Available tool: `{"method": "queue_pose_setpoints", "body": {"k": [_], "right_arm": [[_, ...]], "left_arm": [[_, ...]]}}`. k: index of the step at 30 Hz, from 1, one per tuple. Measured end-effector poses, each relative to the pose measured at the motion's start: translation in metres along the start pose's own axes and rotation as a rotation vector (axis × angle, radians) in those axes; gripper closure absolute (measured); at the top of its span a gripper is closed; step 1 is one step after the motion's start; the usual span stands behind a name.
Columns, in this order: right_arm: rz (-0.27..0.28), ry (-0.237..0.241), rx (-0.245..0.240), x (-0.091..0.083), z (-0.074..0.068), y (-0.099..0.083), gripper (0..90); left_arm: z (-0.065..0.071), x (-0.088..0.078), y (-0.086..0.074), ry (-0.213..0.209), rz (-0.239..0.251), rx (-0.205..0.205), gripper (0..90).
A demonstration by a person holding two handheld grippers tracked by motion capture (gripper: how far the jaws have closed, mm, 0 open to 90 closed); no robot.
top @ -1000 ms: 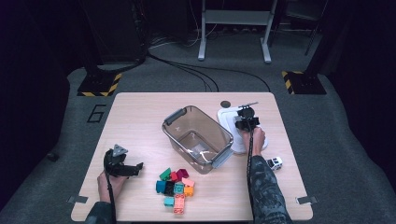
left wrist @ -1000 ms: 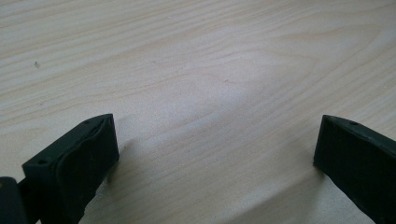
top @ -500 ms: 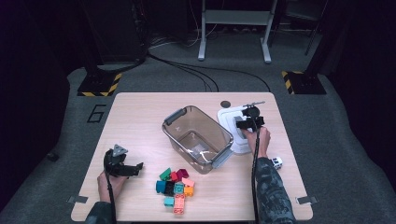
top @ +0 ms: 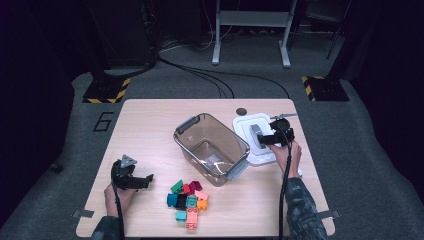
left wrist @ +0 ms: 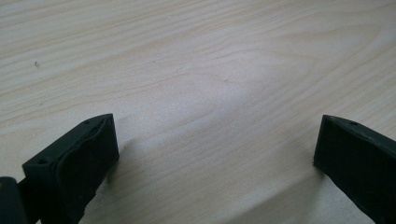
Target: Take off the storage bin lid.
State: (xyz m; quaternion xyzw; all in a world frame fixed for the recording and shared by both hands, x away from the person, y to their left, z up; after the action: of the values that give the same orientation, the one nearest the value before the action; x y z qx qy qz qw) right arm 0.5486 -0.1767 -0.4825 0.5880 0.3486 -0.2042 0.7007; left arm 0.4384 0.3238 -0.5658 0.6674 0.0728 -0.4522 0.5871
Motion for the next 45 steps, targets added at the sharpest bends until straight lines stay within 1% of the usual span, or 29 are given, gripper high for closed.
{"method": "queue_pose_setpoints", "body": {"k": [1, 3, 5, 7, 16, 22, 26, 29, 30, 31, 35, 36, 38, 39, 42, 45], "right_arm": [[-0.002, 0.005, 0.003, -0.003, -0.001, -0.002, 13.2], [0.008, 0.019, -0.016, -0.007, -0.001, -0.005, 10.5], [0.005, 0.027, -0.024, -0.012, -0.003, -0.009, 8.3], [0.017, 0.035, -0.032, -0.017, -0.003, -0.012, 6.4], [0.022, 0.051, -0.058, -0.04, -0.005, -0.032, 0.0], [0.02, 0.065, -0.059, -0.05, -0.008, -0.048, 0.0], [0.035, 0.074, -0.068, -0.055, -0.01, -0.057, 0.0], [0.04, 0.07, -0.076, -0.059, -0.013, -0.064, 0.0], [0.039, 0.07, -0.071, -0.061, -0.014, -0.066, 0.0], [0.05, 0.068, -0.084, -0.062, -0.013, -0.067, 0.0], [0.063, 0.069, -0.087, -0.068, -0.011, -0.075, 0.0], [0.069, 0.069, -0.074, -0.069, -0.011, -0.077, 0.0], [0.064, 0.066, -0.085, -0.07, -0.009, -0.082, 0.0], [0.07, 0.064, -0.081, -0.07, -0.009, -0.084, 0.0], [0.066, 0.061, -0.064, -0.072, -0.007, -0.091, 0.0], [0.063, 0.06, -0.066, -0.073, -0.005, -0.095, 0.0]], "left_arm": [[0.0, 0.0, 0.0, 0.0, 0.0, 0.0, 0.0], [0.0, 0.0, 0.0, 0.0, 0.0, 0.0, 0.0], [0.0, 0.0, 0.0, 0.0, 0.0, 0.0, 0.0], [0.0, 0.0, 0.0, 0.0, 0.0, 0.0, 0.0], [0.0, 0.0, 0.0, 0.0, 0.0, 0.001, 0.0], [0.0, 0.0, 0.0, 0.0, 0.0, 0.001, 0.0], [0.0, 0.0, 0.0, 0.0, 0.0, 0.0, 0.0], [0.0, 0.0, 0.0, -0.001, -0.004, 0.001, 0.0], [0.0, -0.001, 0.0, -0.001, -0.008, 0.001, 0.0], [0.0, 0.0, 0.0, -0.001, -0.005, 0.001, 0.0], [0.0, 0.0, 0.0, -0.001, -0.005, -0.002, 0.0], [0.0, 0.0, 0.0, -0.001, -0.005, -0.002, 0.0], [0.0, 0.0, 0.0, -0.001, -0.005, -0.001, 0.0], [0.0, 0.0, 0.0, -0.001, -0.005, -0.001, 0.0], [0.0, 0.0, 0.0, -0.001, -0.005, -0.002, 0.0], [0.0, 0.0, 0.0, -0.001, -0.005, -0.002, 0.0]]}}
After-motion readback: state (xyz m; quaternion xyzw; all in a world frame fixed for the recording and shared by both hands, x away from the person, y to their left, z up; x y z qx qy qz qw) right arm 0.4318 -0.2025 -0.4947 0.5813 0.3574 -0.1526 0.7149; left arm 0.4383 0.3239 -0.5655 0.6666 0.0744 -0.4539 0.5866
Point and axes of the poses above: each handheld gripper's, and its own axes: x roughly forward along the jaws, y roughly out of its top, z roughly to its right, the point moved 5 cm from there along x, roughly forward along the jaws, and after that the axes turned 8 degrees about -y, right-handed, at the moved point
